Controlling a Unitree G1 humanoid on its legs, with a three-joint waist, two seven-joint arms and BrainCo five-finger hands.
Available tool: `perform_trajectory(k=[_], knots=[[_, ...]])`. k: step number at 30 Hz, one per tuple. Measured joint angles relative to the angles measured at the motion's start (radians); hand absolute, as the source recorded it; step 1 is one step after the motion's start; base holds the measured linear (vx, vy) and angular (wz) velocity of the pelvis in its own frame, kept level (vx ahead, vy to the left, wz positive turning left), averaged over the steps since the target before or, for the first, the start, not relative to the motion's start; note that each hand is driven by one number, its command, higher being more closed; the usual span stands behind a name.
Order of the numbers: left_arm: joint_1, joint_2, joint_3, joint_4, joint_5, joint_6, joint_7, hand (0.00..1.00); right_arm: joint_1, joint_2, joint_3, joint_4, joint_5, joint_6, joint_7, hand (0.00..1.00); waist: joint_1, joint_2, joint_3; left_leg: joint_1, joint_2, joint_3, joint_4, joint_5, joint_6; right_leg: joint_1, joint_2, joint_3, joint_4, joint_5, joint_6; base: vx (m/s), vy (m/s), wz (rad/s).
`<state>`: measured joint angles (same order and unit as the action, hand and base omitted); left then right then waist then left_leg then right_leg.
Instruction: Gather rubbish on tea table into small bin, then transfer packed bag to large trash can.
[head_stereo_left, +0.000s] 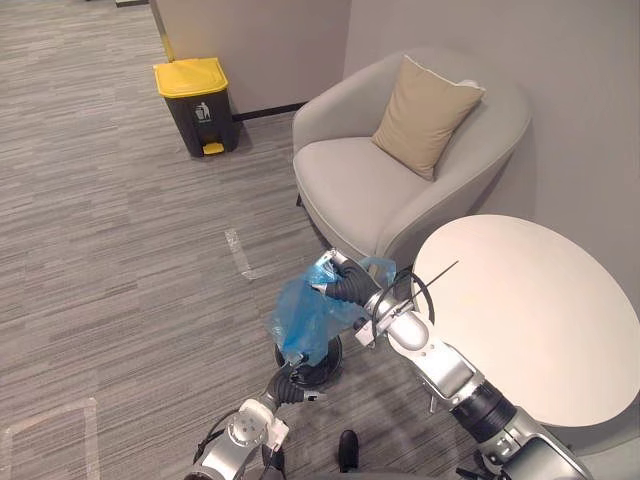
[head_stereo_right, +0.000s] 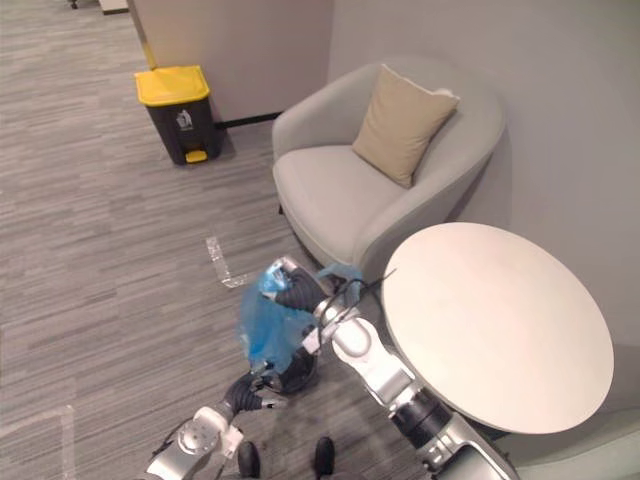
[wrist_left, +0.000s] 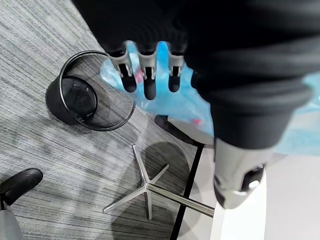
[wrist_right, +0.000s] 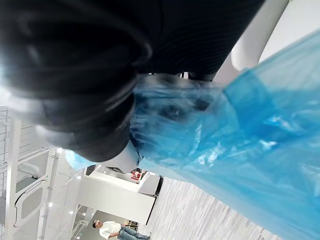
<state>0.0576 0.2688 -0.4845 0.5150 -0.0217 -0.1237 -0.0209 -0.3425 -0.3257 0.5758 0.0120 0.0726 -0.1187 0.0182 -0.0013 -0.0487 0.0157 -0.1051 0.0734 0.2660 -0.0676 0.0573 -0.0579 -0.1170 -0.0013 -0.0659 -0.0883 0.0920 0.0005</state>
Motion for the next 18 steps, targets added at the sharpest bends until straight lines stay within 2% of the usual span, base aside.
perform_trajectory(k=[7, 9, 13, 15, 18], knots=[[0.014, -0.021, 0.127, 0.032, 0.0, 0.016, 0.03, 0.0, 0.011, 0.008, -0.035, 0.065, -0.04, 0.002, -0.03, 1.0, 0.0, 0.002, -0.002, 0.004, -0.004, -0.009, -0.023, 0.015, 0.001, 0.0, -0.001, -0.008, 0.0, 0.0, 0.0, 0.01, 0.007, 0.04], [-0.042, -0.045, 0.199, 0.011, 0.033, -0.007, 0.118, 0.0, 0.032, 0.021, -0.073, 0.093, -0.075, 0.002, -0.051, 1.0, 0.002, 0.004, -0.003, 0.006, -0.006, -0.017, -0.023, 0.017, 0.002, 0.005, -0.002, -0.016, 0.0, 0.0, 0.0, 0.0, 0.021, 0.09], [-0.15, -0.067, 0.269, -0.012, 0.027, -0.006, 0.192, 0.0, 0.077, 0.063, -0.105, 0.093, -0.074, 0.002, -0.078, 1.0, -0.004, 0.008, -0.006, 0.019, -0.007, -0.019, -0.026, 0.021, 0.002, 0.016, -0.003, -0.017, 0.0, 0.0, 0.0, 0.01, 0.004, 0.02], [-0.161, -0.072, 0.275, -0.07, 0.019, -0.002, 0.217, 0.0, 0.089, 0.069, -0.112, 0.093, -0.086, 0.003, -0.082, 1.0, -0.012, 0.016, -0.012, 0.02, -0.009, -0.019, -0.033, 0.025, 0.005, 0.016, -0.004, -0.017, 0.0, 0.0, 0.0, 0.0, 0.0, 0.0], [-0.088, -0.093, 0.301, -0.214, 0.019, 0.001, 0.217, 0.0, 0.119, 0.089, -0.167, 0.093, -0.114, 0.006, -0.087, 1.0, -0.011, 0.017, -0.012, 0.02, -0.01, -0.024, -0.033, 0.026, 0.005, 0.022, -0.004, -0.022, 0.0, 0.0, 0.0, 0.03, 0.017, 0.05]])
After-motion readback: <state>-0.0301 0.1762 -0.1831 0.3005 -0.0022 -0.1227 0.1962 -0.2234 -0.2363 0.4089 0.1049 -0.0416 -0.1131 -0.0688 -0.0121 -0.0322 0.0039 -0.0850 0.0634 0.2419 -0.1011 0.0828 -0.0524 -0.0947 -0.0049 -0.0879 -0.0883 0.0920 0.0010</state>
